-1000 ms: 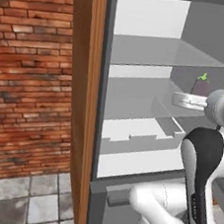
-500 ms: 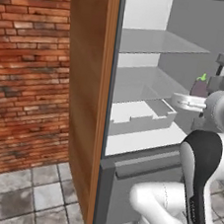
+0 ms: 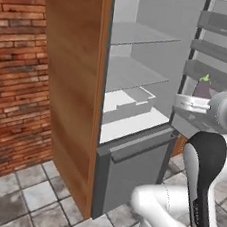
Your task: Place the cold items (eggplant and lime) from the fridge in one tupperware on the dining counter. Place the warm items (hot dog and kebab skewer) in the stove area in another tupperware.
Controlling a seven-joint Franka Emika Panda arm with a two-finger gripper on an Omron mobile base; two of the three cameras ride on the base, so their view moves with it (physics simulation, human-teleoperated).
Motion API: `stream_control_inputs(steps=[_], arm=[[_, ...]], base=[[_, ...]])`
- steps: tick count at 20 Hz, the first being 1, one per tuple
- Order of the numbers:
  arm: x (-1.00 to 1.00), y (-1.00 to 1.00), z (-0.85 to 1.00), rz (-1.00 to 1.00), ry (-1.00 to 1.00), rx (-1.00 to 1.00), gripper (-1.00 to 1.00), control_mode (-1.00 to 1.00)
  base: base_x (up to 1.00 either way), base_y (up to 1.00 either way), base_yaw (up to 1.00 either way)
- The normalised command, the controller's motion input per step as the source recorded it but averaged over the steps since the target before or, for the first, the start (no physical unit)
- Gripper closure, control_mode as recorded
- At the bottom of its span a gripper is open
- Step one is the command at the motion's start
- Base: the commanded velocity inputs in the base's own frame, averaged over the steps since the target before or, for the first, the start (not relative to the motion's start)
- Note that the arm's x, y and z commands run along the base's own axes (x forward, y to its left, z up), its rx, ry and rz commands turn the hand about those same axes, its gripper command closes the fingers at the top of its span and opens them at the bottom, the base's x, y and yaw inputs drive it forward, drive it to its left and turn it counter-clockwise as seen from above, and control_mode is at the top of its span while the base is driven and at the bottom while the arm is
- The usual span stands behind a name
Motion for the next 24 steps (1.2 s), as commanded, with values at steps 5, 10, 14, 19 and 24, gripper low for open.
stream_control_inputs(steps=[5,10,14,19,24], arm=[[0.0,0.0,0.0,0.0,0.0,0.0,1.0,1.0],[0.0,0.0,0.0,0.0,0.0,0.0,1.0,1.0],[0.0,0.0,0.0,0.0,0.0,0.0,1.0,1.0],[0.0,0.0,0.0,0.0,0.0,0.0,1.0,1.0],[0.0,0.0,0.0,0.0,0.0,0.0,1.0,1.0]], base=[[-0.74,0.5,-0.43],[-0.8,0.45,-0.41],[-0.76,0.4,-0.43],[-0.75,0.02,-0.47],[-0.61,-0.22,-0.55]])
